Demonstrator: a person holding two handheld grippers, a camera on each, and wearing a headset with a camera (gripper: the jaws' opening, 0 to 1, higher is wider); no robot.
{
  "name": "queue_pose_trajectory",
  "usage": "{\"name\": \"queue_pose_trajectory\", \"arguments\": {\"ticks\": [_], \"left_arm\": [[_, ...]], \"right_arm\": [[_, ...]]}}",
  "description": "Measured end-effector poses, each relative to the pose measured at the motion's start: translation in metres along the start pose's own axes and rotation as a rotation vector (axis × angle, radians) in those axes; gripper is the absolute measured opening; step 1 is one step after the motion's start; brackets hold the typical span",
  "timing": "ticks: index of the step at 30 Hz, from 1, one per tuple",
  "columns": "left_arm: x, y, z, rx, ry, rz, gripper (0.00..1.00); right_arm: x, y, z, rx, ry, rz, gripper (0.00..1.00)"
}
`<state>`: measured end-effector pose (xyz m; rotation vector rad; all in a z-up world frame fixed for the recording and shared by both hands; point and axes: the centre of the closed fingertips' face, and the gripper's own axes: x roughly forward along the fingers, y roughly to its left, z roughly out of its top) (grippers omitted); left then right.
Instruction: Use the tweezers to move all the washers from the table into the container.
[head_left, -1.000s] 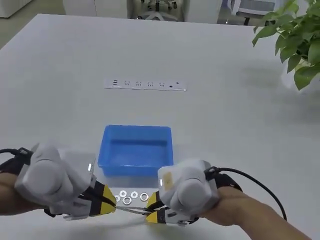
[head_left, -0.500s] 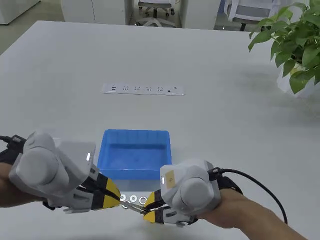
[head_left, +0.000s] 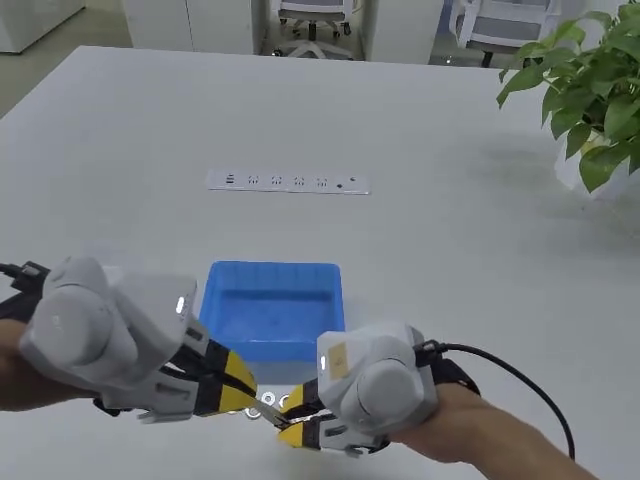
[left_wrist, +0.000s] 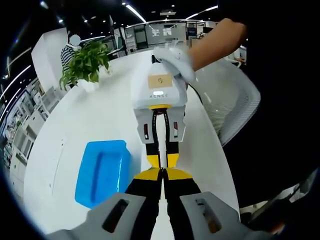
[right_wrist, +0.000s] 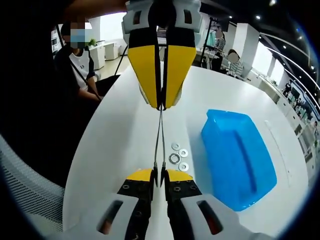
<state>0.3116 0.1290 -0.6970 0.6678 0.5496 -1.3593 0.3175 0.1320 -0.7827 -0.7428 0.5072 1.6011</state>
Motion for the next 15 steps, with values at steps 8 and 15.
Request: {"name": "queue_pose_trajectory", "arguments": {"ticks": [8, 15], "left_arm": [[0.006, -0.001, 0.009, 0.012, -0.019, -0.006, 0.06], [0.011, -0.001, 0.016, 0.012, -0.036, -0.007, 0.06]], "right_arm": [[0.003, 0.000, 0.002, 0.020, -0.017, -0.012, 0.11], [0.002, -0.002, 0.001, 0.050, -0.041, -0.029, 0.12]]}}
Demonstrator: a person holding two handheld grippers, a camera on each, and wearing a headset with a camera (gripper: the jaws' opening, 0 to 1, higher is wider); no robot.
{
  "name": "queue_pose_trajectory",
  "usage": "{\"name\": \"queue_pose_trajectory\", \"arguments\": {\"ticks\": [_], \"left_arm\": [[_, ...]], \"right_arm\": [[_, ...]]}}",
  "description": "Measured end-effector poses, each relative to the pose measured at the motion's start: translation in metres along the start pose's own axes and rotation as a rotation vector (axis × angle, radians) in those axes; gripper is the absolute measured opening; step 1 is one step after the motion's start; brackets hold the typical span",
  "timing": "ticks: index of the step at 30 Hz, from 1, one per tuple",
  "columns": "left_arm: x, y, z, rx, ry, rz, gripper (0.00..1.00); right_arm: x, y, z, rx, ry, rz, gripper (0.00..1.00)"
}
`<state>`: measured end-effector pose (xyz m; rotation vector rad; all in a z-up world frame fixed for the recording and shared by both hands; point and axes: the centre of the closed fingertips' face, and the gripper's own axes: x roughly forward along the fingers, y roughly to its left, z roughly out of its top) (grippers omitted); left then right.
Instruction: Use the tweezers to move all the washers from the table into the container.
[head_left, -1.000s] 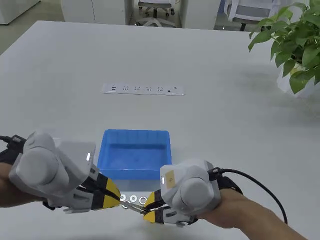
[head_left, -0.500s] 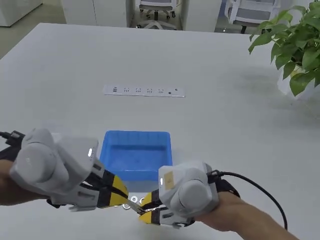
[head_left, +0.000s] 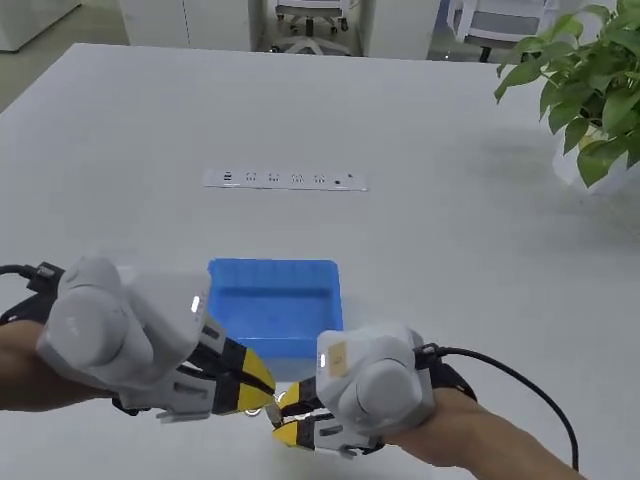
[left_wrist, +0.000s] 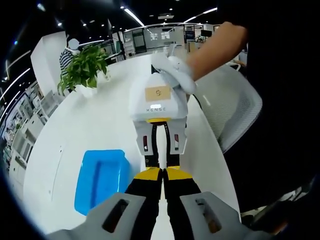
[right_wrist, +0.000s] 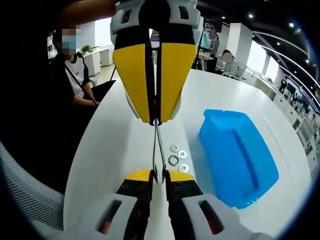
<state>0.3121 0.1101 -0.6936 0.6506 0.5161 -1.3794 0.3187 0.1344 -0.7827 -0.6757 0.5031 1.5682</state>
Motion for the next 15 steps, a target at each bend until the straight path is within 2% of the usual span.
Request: {"name": "queue_pose_trajectory", "arguments": {"ticks": [15], "left_arm": [[0.011, 0.002, 0.012, -0.013, -0.050, -0.016, 0.06]], "right_arm": [[-0.003, 0.001, -0.001, 0.030, -0.025, -0.007, 0.10]]}}
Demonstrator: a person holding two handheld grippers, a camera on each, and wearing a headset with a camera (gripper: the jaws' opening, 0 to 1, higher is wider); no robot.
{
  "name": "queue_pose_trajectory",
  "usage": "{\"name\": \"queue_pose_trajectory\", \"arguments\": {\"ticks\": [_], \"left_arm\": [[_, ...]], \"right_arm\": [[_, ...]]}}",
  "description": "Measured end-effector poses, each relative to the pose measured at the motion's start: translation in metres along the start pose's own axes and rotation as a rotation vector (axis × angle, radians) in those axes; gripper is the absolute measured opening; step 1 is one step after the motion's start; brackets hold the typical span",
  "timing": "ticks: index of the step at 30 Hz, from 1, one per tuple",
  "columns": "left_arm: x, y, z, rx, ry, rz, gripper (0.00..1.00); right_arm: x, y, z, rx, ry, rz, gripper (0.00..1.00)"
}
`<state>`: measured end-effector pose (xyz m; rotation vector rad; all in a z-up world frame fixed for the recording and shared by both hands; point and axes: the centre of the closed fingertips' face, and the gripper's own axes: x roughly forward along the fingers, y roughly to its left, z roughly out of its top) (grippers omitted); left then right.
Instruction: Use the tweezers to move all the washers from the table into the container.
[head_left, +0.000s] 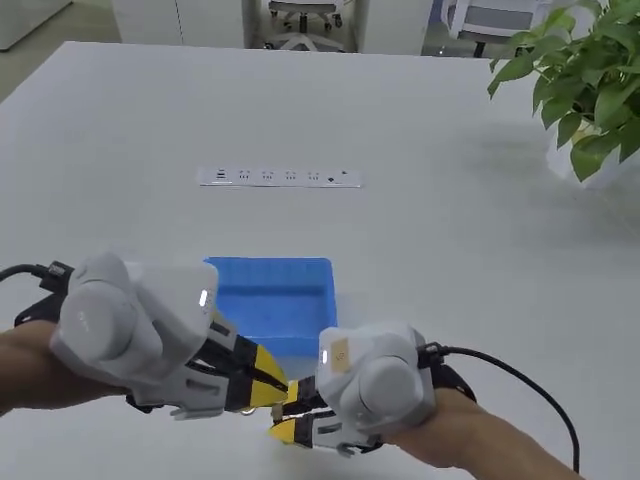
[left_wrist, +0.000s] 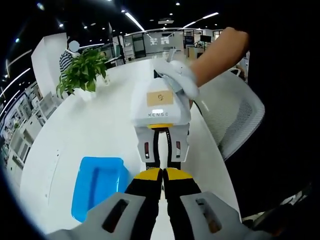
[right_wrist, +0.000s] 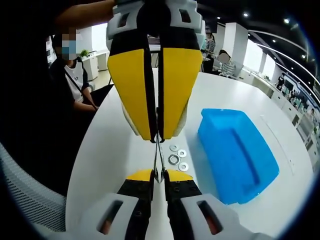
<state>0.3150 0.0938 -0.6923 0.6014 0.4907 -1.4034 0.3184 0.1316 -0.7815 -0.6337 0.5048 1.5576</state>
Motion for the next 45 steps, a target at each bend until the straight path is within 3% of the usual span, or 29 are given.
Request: {"name": "queue_pose_trajectory", "arguments": {"ticks": [26, 45], "left_arm": [[-0.005, 0.005, -0.010, -0.009, 0.011, -0.001, 0.06], [-0.002, 0.013, -0.004, 0.025, 0.015, -0.007, 0.06]], "right_arm": [[-0.003, -0.003, 0.000, 0.004, -0.006, -0.015, 0.12], [-0.011, -0.013, -0.001, 0.014, -0.010, -0.048, 0.13]]}}
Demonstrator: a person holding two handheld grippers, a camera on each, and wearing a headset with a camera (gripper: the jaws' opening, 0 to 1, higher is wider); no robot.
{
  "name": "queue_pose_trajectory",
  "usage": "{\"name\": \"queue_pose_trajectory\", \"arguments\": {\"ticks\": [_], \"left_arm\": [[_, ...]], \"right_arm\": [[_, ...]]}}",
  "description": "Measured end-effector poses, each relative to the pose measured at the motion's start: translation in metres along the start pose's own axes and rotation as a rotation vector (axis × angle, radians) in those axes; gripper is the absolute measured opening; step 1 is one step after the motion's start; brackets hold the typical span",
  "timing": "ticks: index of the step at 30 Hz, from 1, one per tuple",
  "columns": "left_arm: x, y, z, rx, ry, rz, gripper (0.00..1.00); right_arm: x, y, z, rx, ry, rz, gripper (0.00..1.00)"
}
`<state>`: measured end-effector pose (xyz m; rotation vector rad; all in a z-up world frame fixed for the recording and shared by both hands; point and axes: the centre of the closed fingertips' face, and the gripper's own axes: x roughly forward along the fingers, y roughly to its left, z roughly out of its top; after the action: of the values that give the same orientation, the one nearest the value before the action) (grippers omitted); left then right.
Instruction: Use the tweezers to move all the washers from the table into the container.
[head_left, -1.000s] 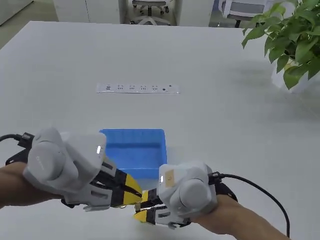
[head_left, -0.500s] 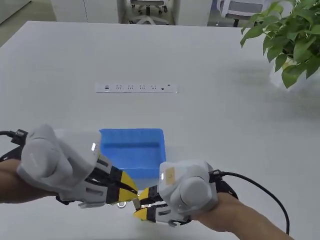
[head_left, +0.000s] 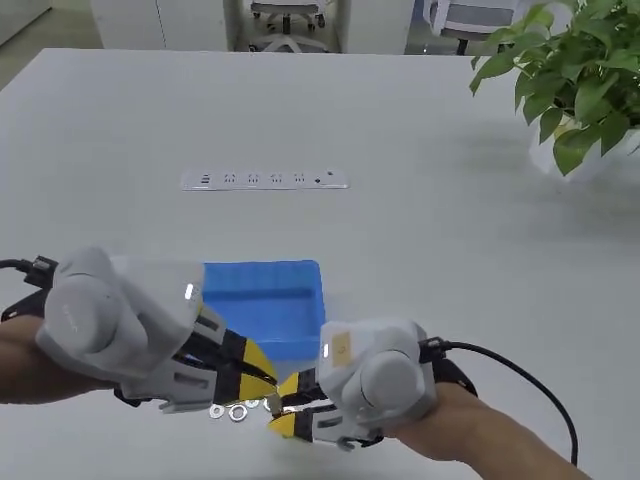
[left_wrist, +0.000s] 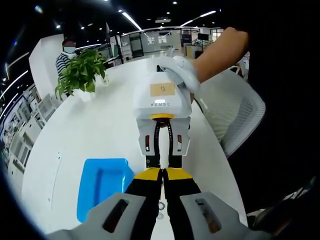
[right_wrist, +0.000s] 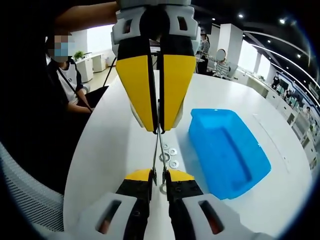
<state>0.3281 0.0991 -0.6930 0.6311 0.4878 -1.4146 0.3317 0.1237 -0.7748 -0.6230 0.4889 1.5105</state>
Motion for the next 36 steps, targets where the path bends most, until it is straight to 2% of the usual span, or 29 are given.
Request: {"name": "queue_pose_trajectory", "arguments": {"ticks": [18, 36], "left_arm": [[0.0090, 0.0032, -0.0002, 0.009, 0.014, -0.021, 0.06], [0.0104, 0.0055, 0.0021, -0.013, -0.003, -0.029, 0.06]], "right_arm": [[0.0018, -0.0033, -0.0068, 0.020, 0.005, -0.006, 0.13], [0.0021, -0.0036, -0.0081, 0.069, -0.008, -0.011, 0.11]]}}
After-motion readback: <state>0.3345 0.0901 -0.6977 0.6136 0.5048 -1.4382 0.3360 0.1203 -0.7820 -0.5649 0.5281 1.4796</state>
